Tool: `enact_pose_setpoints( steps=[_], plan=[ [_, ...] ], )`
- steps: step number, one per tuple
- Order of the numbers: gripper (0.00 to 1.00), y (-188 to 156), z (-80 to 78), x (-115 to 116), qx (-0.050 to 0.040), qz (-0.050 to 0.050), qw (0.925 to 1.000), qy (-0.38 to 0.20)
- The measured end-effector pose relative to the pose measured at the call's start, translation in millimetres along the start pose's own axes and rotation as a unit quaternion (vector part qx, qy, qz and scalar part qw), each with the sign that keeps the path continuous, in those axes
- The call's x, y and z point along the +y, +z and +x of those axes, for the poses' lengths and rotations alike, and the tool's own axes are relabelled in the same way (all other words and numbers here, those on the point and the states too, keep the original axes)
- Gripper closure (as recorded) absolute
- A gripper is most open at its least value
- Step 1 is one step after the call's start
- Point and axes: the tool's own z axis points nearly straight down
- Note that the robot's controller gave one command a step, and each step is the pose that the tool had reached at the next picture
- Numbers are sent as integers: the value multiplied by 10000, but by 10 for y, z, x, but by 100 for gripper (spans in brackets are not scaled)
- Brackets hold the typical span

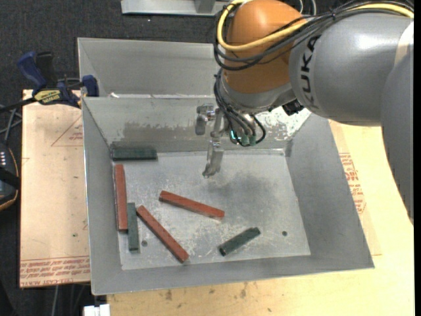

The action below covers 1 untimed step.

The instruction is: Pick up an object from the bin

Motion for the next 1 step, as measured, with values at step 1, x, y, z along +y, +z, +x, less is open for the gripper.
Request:
enact_pose_setpoints(
  steps=[1],
  plan=[
    [0,-53,-14,-7,-42,-4,10000,11]
  ],
)
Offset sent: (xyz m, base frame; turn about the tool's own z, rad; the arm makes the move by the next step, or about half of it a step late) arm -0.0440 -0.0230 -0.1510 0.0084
